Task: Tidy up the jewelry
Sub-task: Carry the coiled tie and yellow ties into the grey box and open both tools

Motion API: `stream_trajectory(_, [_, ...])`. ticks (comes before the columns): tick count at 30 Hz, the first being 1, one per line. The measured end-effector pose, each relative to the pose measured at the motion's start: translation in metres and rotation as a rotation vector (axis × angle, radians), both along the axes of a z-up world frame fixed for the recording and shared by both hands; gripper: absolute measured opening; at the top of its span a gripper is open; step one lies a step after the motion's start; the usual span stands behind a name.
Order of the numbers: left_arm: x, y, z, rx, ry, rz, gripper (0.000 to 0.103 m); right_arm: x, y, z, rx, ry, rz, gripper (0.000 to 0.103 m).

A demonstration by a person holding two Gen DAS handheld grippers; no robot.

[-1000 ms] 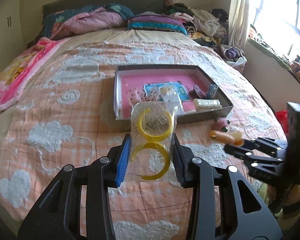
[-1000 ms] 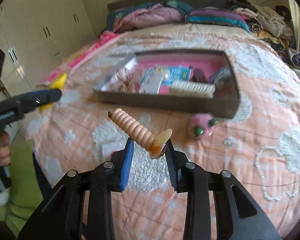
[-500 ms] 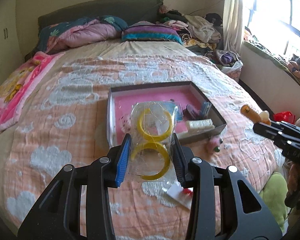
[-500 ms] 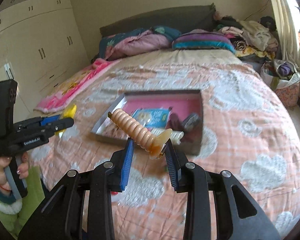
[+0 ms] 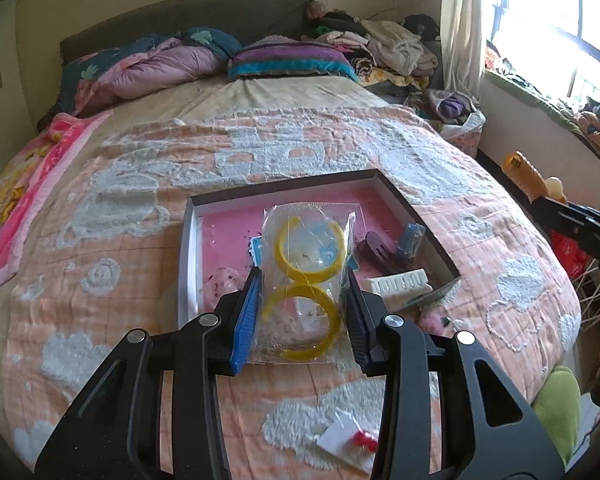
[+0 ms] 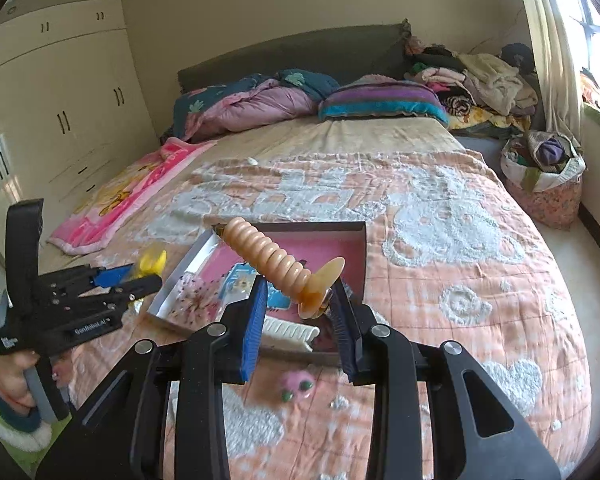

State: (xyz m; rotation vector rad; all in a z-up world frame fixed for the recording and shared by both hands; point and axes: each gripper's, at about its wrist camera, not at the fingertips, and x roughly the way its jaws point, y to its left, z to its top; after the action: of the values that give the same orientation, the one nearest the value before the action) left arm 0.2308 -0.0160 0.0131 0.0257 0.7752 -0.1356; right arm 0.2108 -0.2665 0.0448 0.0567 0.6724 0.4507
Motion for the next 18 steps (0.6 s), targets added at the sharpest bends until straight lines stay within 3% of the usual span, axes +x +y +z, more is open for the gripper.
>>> stream_trajectory(6, [0.023,-0.004,-0.020,0.010,0.044,0.006,0.031,0.027,0.007,-0.015,-0.011,0.047,-0.015,0.031])
stream_trajectory(18, [0.044,-0.001,-0.049,0.001,0.105,0.012,0.032,0.069,0.026,-0.078,-0.060,0.194,-0.048,0.031])
